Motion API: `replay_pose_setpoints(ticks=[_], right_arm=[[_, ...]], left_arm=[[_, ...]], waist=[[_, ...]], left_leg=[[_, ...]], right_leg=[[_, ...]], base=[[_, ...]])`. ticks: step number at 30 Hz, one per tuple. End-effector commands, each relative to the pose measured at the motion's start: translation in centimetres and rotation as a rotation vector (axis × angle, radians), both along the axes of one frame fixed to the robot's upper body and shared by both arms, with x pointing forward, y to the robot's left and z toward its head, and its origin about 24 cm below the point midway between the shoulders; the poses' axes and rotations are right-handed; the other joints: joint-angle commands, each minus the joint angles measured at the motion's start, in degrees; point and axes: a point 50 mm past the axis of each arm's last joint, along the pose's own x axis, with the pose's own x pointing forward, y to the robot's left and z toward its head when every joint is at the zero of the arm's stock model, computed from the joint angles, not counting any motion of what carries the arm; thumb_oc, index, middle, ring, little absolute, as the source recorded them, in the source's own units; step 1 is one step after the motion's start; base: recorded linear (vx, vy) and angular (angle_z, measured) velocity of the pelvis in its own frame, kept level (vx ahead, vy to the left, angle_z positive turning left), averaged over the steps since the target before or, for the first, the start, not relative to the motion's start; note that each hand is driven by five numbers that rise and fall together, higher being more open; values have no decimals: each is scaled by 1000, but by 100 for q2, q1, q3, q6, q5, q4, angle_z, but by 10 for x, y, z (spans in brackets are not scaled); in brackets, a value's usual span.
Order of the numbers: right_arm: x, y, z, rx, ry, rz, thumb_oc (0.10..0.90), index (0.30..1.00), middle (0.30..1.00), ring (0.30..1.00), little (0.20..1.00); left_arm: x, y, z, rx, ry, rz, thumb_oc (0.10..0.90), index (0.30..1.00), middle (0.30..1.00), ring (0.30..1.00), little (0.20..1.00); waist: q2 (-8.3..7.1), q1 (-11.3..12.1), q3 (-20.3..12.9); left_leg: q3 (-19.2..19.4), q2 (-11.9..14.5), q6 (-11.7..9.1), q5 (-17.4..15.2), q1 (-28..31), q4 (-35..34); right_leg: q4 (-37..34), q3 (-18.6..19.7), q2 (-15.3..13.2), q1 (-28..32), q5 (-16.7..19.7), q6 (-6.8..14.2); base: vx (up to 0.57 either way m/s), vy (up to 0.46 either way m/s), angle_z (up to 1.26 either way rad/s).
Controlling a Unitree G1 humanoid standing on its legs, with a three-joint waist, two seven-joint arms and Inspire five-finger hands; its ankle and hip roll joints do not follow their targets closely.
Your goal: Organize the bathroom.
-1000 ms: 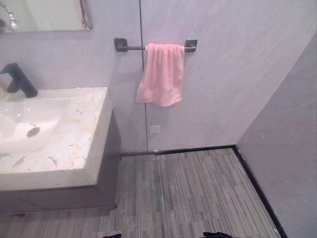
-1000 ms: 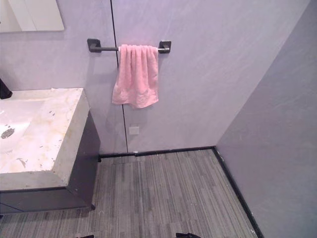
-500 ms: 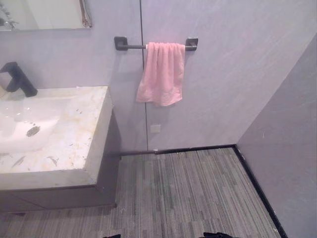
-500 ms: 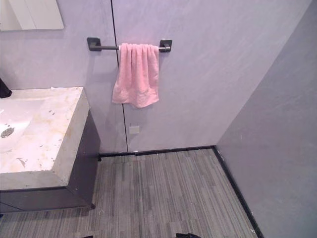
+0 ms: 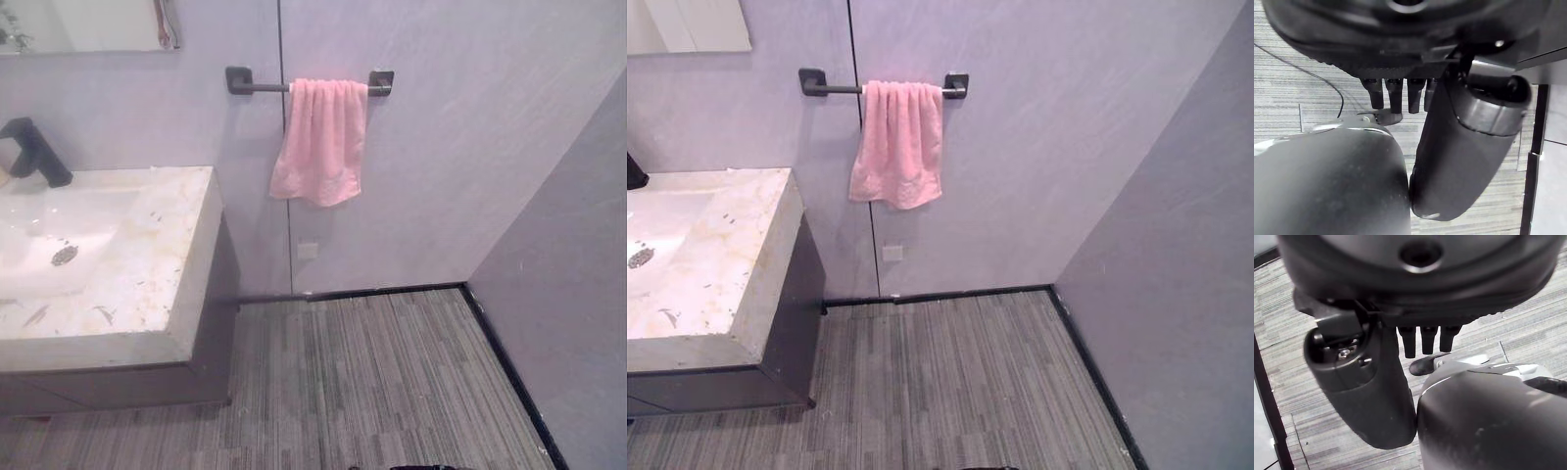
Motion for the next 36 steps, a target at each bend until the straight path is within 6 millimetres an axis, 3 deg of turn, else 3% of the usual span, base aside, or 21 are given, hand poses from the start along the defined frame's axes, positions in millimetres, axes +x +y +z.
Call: replay_pose_setpoints(ticks=[1, 6, 11, 12, 13, 14, 15, 17, 18, 19, 20, 22, 23, 28, 31, 33, 34, 36], right_arm=[[-55, -4, -9, -51, 254, 92, 800, 900, 900, 900, 900], [-55, -6, -9, -85, 255, 89, 800, 900, 900, 900, 900], [-49, -11, -8, -104, 223, 79, 800, 900, 900, 900, 900], [-47, -14, -7, -108, 204, 89, 800, 900, 900, 900, 900], [-47, -15, -7, -110, 198, 91, 800, 900, 900, 900, 900], [-47, -19, -6, -112, 183, 87, 800, 900, 900, 900, 900], [-47, -19, -6, -111, 183, 83, 800, 900, 900, 900, 900], [-48, -22, -5, -105, 189, 80, 800, 900, 900, 900, 900], [-51, -24, -5, -100, 202, 86, 800, 900, 900, 900, 900], [-53, -25, -5, -98, 207, 85, 800, 900, 900, 900, 900], [-56, -27, -5, -91, 207, 83, 800, 900, 900, 900, 900], [-61, -28, -5, -80, 213, 83, 800, 900, 900, 900, 900], [-71, -26, -7, -56, 238, 84, 800, 900, 900, 900, 900], [-98, -18, -9, 20, 325, 84, 800, 900, 900, 900, 900], [-102, -19, -9, 16, 345, 169, 800, 900, 900, 900, 900], [-92, -18, -10, -8, 302, 164, 800, 900, 900, 900, 900], [-89, -19, -9, -34, 314, 178, 800, 900, 900, 900, 900], [-90, -22, -9, -60, 326, 265, 800, 900, 900, 900, 900]], left_arm=[[13, -5, 0, -19, -15, 24, 800, 900, 900, 900, 900], [11, -3, 0, -10, -3, 15, 800, 900, 900, 900, 900], [9, -2, 0, 12, 19, 6, 800, 900, 900, 900, 900], [10, -1, 0, 28, 25, 6, 800, 900, 900, 900, 900], [9, -1, -1, 34, 30, 2, 800, 900, 900, 900, 900], [11, 1, 0, 58, 36, -14, 800, 900, 900, 900, 900], [11, 2, 0, 62, 38, -15, 800, 900, 900, 900, 900], [12, 2, 0, 68, 42, -4, 800, 900, 900, 900, 900], [11, 2, 0, 67, 44, -1, 800, 900, 900, 900, 900], [11, 1, 0, 68, 45, -1, 800, 900, 900, 900, 900], [13, 0, 0, 68, 32, -3, 800, 900, 900, 900, 900], [15, -1, 1, 67, 23, 2, 800, 900, 900, 900, 900], [16, 1, 1, 66, 13, 13, 800, 900, 900, 900, 900], [10, 3, 1, 59, 30, 38, 800, 900, 900, 900, 900], [3, -3, -2, 25, 61, 71, 800, 900, 900, 900, 900], [2, -8, -3, 1, 71, -10, 800, 900, 900, 900, 900], [-2, -11, -4, -16, 77, 49, 800, 900, 900, 900, 900], [-1, -10, -4, -7, 83, 42, 800, 900, 900, 900, 900]], waist=[[371, -9, 83], [365, -11, 94], [398, -35, 194], [452, -76, 296], [457, -84, 314], [510, -171, 467], [508, -185, 492], [487, -252, 567], [442, -346, 607], [440, -375, 625], [306, -483, 739], [279, -572, 842], [210, -639, 979], [184, -725, 1213], [447, -826, 1242], [675, -929, 1216], [688, -956, 1155], [830, -985, 1013]], left_leg=[[80, -181, 140, -277, -86, 59], [154, -203, 181, -357, -100, 162], [225, -199, 267, -510, -241, 552], [308, -162, 338, -602, -290, 708], [327, -161, 355, -624, -304, 736], [391, -131, 411, -736, -313, 958], [408, -140, 421, -765, -326, 1026], [439, -211, 426, -873, -344, 1277], [447, -364, 396, -1013, -342, 1509], [438, -389, 391, -1052, -336, 1557], [442, -637, 441, -1363, -403, 1914], [429, -718, 464, -1601, -441, 2196], [461, -774, 500, -1884, -451, 2568], [542, -557, 589, -2479, -495, 3471], [516, -270, 351, -2140, -404, 3807], [646, 10, 284, -2032, -241, 3730], [787, 43, 262, -1788, -266, 3747], [546, 171, 10, -974, -208, 3738]], right_leg=[[952, -332, 42, -364, -545, 446], [1116, -290, -34, -408, -600, 492], [1763, -114, -177, -648, -702, 529], [2671, 25, -271, -988, -486, 494], [2849, 69, -297, -1096, -412, 481], [3676, 227, -304, -1565, -55, 379], [3710, 249, -320, -1660, 24, 365], [3310, 278, -383, -1828, 310, 341], [2373, 285, -397, -1831, 416, 362], [2179, 274, -395, -1815, 430, 369], [1209, 358, -436, -2052, 794, 566], [616, 421, -435, -2088, 925, 657], [43, 363, -528, -2122, 1034, 693], [400, 257, -720, -2280, 946, 709], [1119, 496, -554, -2386, 623, 654], [1801, 458, -457, -2540, 426, 581], [1869, 441, -374, -2511, 404, 476], [1902, 482, -175, -2306, 167, 286]], base=[[41, 74, -2], [40, 64, -2], [45, 77, -12], [31, 40, -36], [45, 60, -50], [33, 23, -46], [66, 5, -34], [138, -52, -4], [197, -87, 1], [288, -175, -2], [236, -174, -7], [279, -231, -7], [366, -353, 3], [427, -484, 35], [514, -555, 68], [479, -486, 25], [520, -557, -21], [455, -598, 18]])
